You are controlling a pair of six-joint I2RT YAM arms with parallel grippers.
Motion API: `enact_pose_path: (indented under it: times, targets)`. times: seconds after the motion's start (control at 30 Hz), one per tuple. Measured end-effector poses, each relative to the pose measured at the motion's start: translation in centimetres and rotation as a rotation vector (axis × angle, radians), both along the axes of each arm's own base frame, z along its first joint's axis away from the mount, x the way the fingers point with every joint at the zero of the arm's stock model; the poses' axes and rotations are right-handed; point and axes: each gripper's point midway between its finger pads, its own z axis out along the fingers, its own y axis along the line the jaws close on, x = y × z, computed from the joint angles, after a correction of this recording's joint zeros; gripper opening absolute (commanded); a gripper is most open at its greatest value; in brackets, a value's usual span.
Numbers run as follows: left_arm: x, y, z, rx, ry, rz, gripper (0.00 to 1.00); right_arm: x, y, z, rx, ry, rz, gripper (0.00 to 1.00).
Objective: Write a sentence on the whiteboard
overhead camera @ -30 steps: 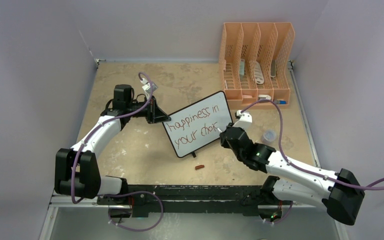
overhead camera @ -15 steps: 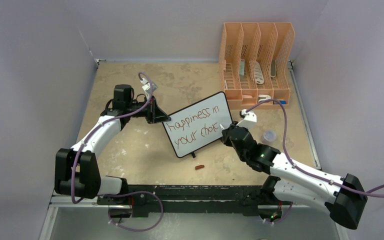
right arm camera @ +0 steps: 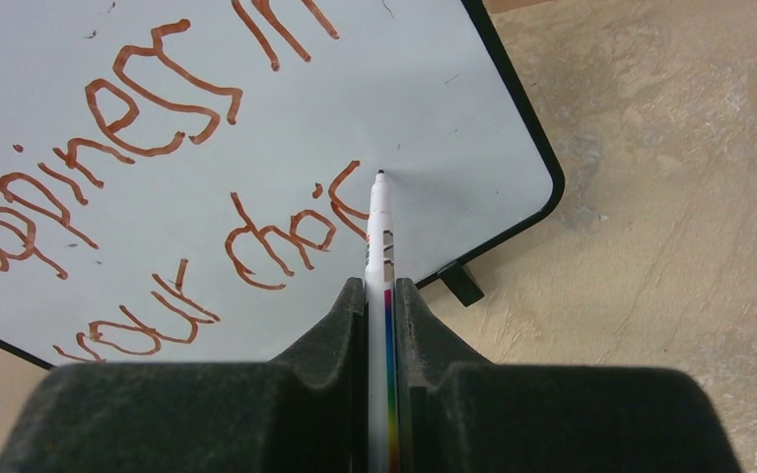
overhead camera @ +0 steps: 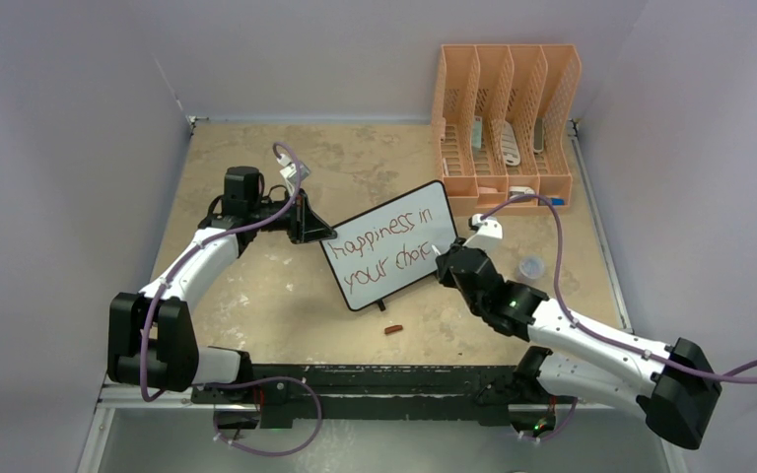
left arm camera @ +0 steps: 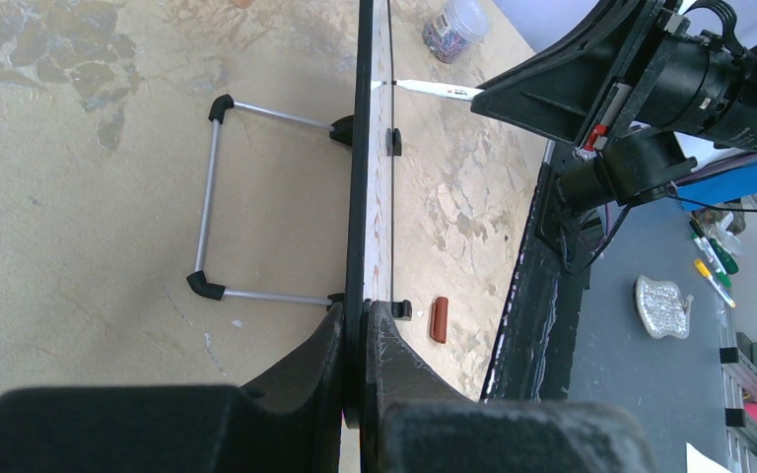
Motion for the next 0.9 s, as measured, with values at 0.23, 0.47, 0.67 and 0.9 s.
enact_pose_path:
  times: [0.23,0.47,0.67,0.9]
  targets:
    - [0.0,0.0,0.0,0.0,0.0,0.0,0.0,0.1,0.1,-0.3,-0.008,0.008,0.005,0.0]
    - [0.0,0.0,0.0,0.0,0.0,0.0,0.0,0.3,-0.2,-0.4,-0.009,0.01,-0.012,0.0]
    - [0.0,0.0,0.0,0.0,0.0,0.0,0.0,0.5,-0.6,-0.4,-0.014,0.008,-0.028,0.0]
    - [0.0,0.0,0.0,0.0,0.0,0.0,0.0,0.7,-1.0,-0.3,-0.022,-0.003,-0.048,0.0]
